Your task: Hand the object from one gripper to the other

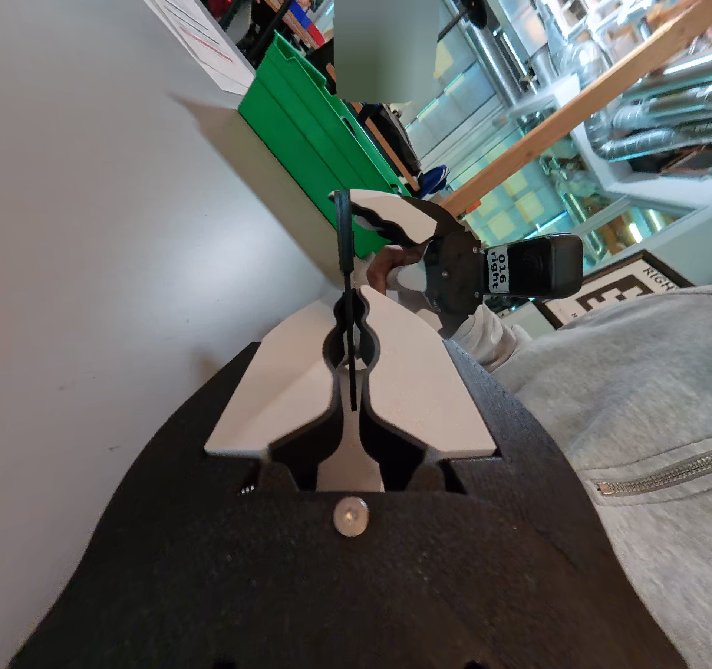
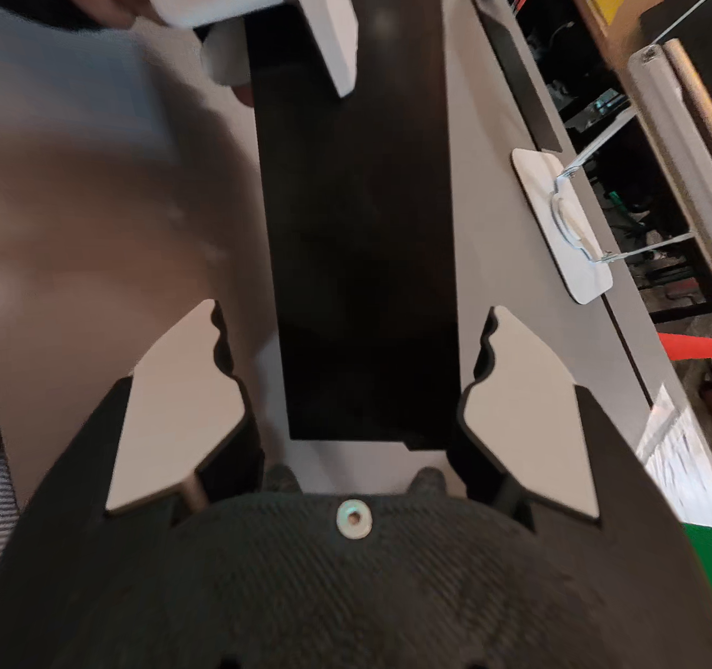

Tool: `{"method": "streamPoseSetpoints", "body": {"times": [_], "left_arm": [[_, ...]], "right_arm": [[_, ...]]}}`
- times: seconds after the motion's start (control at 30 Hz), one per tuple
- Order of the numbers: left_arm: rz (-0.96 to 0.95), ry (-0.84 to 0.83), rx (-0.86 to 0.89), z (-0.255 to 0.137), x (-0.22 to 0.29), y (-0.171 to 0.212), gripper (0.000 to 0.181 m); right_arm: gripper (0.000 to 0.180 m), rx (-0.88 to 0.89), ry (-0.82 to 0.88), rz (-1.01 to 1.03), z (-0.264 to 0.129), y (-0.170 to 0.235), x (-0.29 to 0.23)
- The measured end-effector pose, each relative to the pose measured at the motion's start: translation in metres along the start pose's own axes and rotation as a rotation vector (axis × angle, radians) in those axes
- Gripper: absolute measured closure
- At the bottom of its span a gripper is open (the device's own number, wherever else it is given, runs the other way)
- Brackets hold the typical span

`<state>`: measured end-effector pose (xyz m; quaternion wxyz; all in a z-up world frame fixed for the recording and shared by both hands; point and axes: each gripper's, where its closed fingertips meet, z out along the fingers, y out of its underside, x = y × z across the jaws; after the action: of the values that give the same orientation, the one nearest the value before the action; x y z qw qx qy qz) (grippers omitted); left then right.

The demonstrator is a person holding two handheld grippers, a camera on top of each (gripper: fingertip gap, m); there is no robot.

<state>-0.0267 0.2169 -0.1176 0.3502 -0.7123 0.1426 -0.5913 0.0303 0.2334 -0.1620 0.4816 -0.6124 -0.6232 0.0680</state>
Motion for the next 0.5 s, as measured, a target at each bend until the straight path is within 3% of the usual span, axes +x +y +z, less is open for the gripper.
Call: {"method": "streamPoseSetpoints", "body": {"times": [0.13, 0.23, 0.4, 0.43, 0.5], "left_arm": [[0.064, -0.001, -0.040, 0.005, 0.009, 0.005, 0.179], [0.117, -0.022, -0.061, 0.007, 0.011, 0.008, 0.179], [0.155, 0.048, -0.001, 0.006, 0.024, 0.001, 0.175], [0.143, 0.091, 0.051, 0.005, 0.030, -0.006, 0.165], [0.101, 0.122, 0.166, 0.001, 0.034, -0.020, 0.124]], "right_arm": [[0.062, -0.075, -0.015, -0.061, 0.004, 0.008, -0.009], [0.086, -0.111, 0.001, -0.107, 0.003, 0.011, -0.010], [0.086, -0.095, 0.000, -0.076, -0.001, 0.005, -0.009], [0.087, -0.079, -0.001, -0.065, -0.002, 0.003, -0.009], [0.087, -0.037, -0.011, -0.019, -0.004, -0.003, -0.008]]}}
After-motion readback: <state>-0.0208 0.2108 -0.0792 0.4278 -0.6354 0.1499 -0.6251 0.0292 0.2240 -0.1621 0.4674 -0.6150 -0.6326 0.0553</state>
